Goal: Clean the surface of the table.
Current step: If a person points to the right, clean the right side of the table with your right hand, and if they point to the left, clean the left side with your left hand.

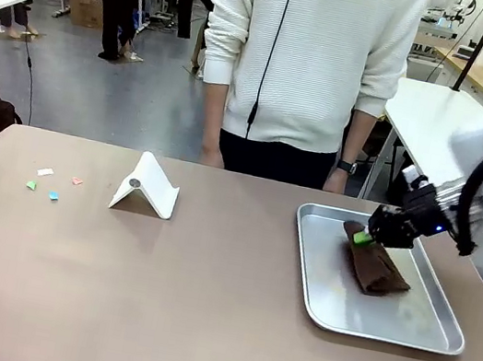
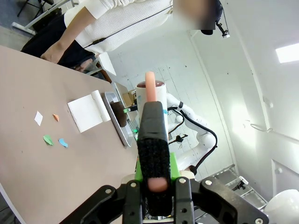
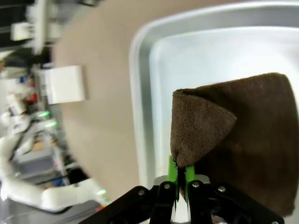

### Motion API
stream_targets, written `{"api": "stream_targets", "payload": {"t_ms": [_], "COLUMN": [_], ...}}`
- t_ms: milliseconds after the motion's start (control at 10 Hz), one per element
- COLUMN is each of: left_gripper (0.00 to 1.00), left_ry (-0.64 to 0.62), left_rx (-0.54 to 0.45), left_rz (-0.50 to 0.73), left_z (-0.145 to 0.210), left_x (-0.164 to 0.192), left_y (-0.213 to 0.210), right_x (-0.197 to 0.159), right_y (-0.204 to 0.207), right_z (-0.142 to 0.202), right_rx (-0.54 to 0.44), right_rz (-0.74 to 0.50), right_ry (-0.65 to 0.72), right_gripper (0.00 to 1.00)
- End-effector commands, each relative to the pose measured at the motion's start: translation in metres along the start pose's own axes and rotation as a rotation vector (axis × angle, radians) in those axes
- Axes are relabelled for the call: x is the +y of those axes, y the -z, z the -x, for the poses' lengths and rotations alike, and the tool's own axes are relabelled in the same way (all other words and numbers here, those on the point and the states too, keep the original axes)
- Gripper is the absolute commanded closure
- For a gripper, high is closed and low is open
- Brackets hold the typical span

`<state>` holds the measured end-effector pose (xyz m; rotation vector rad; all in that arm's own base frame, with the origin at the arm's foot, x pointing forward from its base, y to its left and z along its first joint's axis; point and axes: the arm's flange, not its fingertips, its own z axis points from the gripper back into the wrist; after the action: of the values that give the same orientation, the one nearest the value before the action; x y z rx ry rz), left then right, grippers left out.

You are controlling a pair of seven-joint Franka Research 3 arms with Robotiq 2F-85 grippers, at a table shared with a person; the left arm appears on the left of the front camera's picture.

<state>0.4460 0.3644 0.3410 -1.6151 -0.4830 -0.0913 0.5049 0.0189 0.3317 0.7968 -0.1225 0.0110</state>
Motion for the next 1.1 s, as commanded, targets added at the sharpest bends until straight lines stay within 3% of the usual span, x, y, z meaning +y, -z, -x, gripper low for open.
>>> {"api": "stream_targets", "payload": {"t_ms": [0,200,300,500,800,1000], "left_gripper": [0.78,0.78,0.78,0.78,0.78,0.78], "left_ry": [0.012,0.012,0.012,0.012,0.012,0.012], "left_rx": [-0.006,-0.006,-0.006,-0.006,-0.006,-0.006], "left_rz": [0.017,0.017,0.017,0.017,0.017,0.017], "left_z": [0.000,0.000,0.000,0.000,0.000,0.000], "left_x": [-0.005,-0.005,-0.005,-0.005,-0.005,-0.005], "left_y": [-0.001,-0.001,-0.001,-0.001,-0.001,-0.001], "right_x": [-0.013,-0.007,-0.007,-0.011,-0.061,-0.114], "right_y": [-0.037,-0.061,-0.081,-0.126,-0.195,-0.218], "right_z": [0.001,0.009,0.012,0.030,0.054,0.063], "right_rx": [-0.007,0.071,0.067,0.072,-0.063,-0.104], "right_rz": [-0.234,-0.483,-0.573,-0.681,-0.634,-0.673], "right_ry": [0.029,0.032,0.156,0.186,0.288,0.303], "right_gripper": [0.93,0.93,0.93,0.93,0.93,0.93]}}
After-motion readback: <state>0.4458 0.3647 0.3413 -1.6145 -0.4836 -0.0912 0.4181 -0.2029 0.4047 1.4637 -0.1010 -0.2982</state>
